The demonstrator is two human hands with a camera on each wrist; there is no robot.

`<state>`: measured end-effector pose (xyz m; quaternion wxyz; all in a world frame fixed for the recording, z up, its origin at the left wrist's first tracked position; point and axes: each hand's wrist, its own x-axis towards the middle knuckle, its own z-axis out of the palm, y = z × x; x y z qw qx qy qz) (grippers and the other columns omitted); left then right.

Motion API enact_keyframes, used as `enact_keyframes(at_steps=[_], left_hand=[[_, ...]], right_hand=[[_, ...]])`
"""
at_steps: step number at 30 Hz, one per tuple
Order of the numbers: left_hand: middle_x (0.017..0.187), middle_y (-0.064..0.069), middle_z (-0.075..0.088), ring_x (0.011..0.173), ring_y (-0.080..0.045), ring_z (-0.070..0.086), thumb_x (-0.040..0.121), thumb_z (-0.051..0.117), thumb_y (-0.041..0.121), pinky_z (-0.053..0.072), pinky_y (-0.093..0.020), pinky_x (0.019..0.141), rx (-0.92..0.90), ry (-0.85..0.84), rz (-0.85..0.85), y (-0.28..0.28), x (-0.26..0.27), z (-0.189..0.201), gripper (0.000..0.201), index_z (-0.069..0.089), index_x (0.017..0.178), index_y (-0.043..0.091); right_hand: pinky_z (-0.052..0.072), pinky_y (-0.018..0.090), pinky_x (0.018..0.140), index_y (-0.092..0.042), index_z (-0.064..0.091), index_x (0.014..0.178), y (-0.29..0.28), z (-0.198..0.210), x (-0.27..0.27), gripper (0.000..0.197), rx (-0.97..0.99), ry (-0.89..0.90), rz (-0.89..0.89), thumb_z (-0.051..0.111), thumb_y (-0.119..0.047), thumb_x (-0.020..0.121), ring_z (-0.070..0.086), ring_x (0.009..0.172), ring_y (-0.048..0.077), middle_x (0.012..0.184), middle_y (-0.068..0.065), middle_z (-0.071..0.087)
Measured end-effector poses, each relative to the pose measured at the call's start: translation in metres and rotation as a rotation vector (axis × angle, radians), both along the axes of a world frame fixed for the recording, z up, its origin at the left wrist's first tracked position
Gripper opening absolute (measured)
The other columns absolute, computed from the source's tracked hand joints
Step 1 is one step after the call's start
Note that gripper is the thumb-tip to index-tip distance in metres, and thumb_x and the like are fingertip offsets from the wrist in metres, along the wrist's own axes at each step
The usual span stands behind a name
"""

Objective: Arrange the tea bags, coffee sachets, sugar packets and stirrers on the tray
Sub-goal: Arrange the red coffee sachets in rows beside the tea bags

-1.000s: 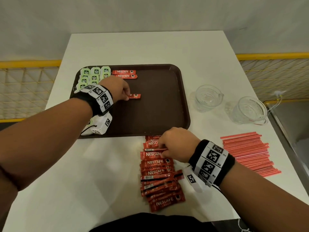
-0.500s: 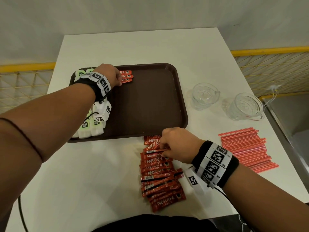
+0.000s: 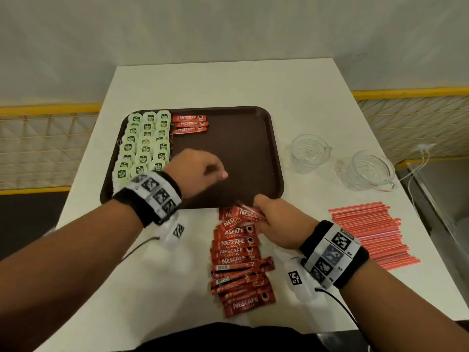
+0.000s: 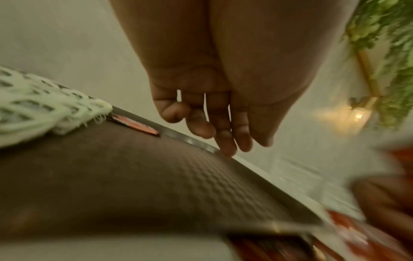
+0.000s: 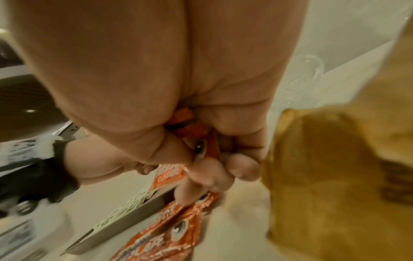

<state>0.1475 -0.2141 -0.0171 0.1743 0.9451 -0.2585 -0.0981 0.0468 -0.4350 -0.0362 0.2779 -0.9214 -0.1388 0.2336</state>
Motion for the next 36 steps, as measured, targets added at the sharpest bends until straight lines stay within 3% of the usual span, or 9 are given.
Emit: enact_keyframes(at_steps=[5,9,14,18,23,26,29,33,36], left_hand=[[0.089,0.016,0.064,0.079,-0.003,0.059,0.089,0.056,0.051,0.053,-0.032,0.074,0.12,0.07,-0.152,-0.015,-0.051,-0.018,0.022,0.067,0.094,0.033],[0.096,0.012,0.065,0.091,-0.014,0.061,0.086,0.059,0.053,0.053,-0.036,0.078,0.29,0.056,-0.138,-0.023,-0.069,-0.029,0.028,0.065,0.104,0.033],[0.106,0.008,0.066,0.096,-0.016,0.061,0.086,0.064,0.042,0.053,-0.036,0.083,0.328,0.116,-0.105,-0.026,-0.071,-0.027,0.03,0.064,0.114,0.031],[0.103,0.008,0.067,0.094,-0.016,0.062,0.083,0.066,0.049,0.052,-0.035,0.082,0.379,0.179,-0.094,-0.025,-0.069,-0.024,0.033,0.064,0.112,0.032],[0.084,0.01,0.065,0.083,-0.016,0.064,0.083,0.066,0.043,0.054,-0.035,0.075,0.405,0.214,-0.084,-0.028,-0.069,-0.02,0.015,0.064,0.087,0.029],[0.094,0.006,0.064,0.089,-0.02,0.064,0.082,0.067,0.046,0.051,-0.033,0.072,0.431,0.167,-0.097,-0.028,-0.07,-0.021,0.026,0.06,0.099,0.028],[0.1,0.004,0.066,0.091,-0.022,0.064,0.081,0.067,0.052,0.05,-0.033,0.072,0.433,0.126,-0.098,-0.026,-0.07,-0.023,0.035,0.061,0.107,0.029],[0.099,0.006,0.066,0.091,-0.02,0.063,0.082,0.065,0.052,0.048,-0.031,0.072,0.389,0.166,-0.136,-0.019,-0.067,-0.026,0.03,0.065,0.103,0.031],[0.089,0.004,0.067,0.084,-0.021,0.065,0.084,0.058,0.051,0.053,-0.034,0.071,0.364,0.142,-0.199,-0.014,-0.065,-0.025,0.027,0.065,0.094,0.026]], right_hand=[[0.048,0.037,0.065,-0.018,0.042,0.103,-0.011,-0.007,-0.008,0.006,0.029,-0.023,-0.058,0.045,-0.023,0.101,0.061,0.073,0.019,0.085,0.003,0.063],[0.05,0.037,0.075,-0.017,0.047,0.121,-0.013,-0.001,-0.012,0.021,0.128,-0.055,-0.111,0.045,-0.02,0.101,0.062,0.083,0.019,0.096,0.003,0.067],[0.047,0.035,0.069,-0.019,0.047,0.094,-0.011,0.001,-0.01,0.016,0.152,-0.096,-0.133,0.043,-0.03,0.104,0.058,0.074,0.017,0.083,-0.001,0.061],[0.043,0.03,0.064,-0.019,0.044,0.094,-0.009,-0.001,-0.008,0.025,0.192,-0.082,-0.153,0.04,-0.042,0.103,0.054,0.069,0.012,0.079,-0.003,0.056],[0.039,0.025,0.06,-0.023,0.049,0.075,-0.006,-0.002,-0.005,0.037,0.17,-0.12,-0.142,0.058,-0.056,0.09,0.051,0.063,0.011,0.07,-0.005,0.054],[0.033,0.025,0.055,-0.024,0.046,0.063,-0.002,-0.004,-0.001,0.041,0.077,-0.159,-0.101,0.062,-0.05,0.091,0.046,0.057,0.009,0.062,-0.007,0.05],[0.043,0.031,0.059,-0.024,0.053,0.067,0.004,-0.009,0.005,0.034,0.028,-0.216,-0.083,0.061,-0.044,0.092,0.053,0.061,0.012,0.064,-0.006,0.056],[0.053,0.036,0.069,-0.023,0.071,0.086,0.012,-0.011,0.008,0.025,-0.108,-0.212,-0.067,0.057,-0.042,0.093,0.063,0.071,0.014,0.078,-0.004,0.069],[0.05,0.033,0.065,-0.024,0.069,0.075,0.02,-0.008,0.006,0.026,-0.162,-0.128,-0.048,0.06,-0.044,0.088,0.061,0.067,0.014,0.071,-0.004,0.067]])
